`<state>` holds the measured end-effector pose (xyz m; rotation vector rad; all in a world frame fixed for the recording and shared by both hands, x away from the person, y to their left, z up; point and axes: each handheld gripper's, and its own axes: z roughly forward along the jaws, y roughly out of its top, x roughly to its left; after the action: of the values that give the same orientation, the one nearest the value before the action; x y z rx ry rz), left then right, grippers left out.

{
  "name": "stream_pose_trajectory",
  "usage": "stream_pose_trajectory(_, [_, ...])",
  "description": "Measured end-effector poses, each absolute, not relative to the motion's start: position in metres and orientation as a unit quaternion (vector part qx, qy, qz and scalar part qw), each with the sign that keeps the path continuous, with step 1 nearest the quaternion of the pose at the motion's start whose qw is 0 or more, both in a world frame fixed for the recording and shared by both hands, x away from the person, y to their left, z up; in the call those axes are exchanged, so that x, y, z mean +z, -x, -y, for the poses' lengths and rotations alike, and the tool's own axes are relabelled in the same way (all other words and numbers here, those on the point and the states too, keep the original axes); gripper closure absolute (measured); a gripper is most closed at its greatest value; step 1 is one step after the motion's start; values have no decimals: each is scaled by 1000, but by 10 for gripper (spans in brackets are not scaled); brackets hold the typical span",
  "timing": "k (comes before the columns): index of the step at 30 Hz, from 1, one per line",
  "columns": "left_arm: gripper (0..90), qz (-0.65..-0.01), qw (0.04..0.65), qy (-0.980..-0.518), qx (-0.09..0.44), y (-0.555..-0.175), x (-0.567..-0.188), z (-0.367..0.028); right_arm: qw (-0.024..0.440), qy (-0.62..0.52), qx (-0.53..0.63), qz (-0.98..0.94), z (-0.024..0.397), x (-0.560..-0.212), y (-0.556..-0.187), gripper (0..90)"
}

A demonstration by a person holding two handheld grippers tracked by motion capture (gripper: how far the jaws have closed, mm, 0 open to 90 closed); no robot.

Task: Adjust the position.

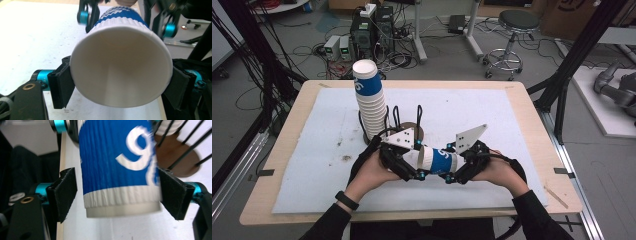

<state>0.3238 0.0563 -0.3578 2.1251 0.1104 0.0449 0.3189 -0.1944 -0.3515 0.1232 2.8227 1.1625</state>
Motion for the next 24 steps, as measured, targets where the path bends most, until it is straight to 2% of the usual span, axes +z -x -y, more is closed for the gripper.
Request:
stream_pose_trajectory(3, [208,-47,487,-872,22,-323,-358,-56,44,-36,377,-925,194,-353,-320,287])
stream_pose_trajectory(7, [156,-71,538,-839,32,-322,-358,-58,33,-44,404,-913,199,-353,-324,286])
stream_pose_trajectory(8, [111,-76,547,-833,38,-322,-358,-59,24,-49,425,-903,203,-353,-325,287])
stream_pose_trajectory(12, [91,-97,589,-802,18,-324,-361,-61,8,-63,465,-883,210,-354,-329,288])
stream_pose_trajectory(18, [98,-112,628,-770,0,-326,-363,-62,-13,-76,519,-851,213,-359,-331,287])
stream_pose_trajectory(20, [171,-106,638,-763,-6,-327,-362,-64,-16,-75,520,-851,212,-360,-332,290])
stream_pose_trajectory(24, [190,-102,638,-763,-9,-327,-361,-65,-20,-76,522,-849,211,-361,-331,290])
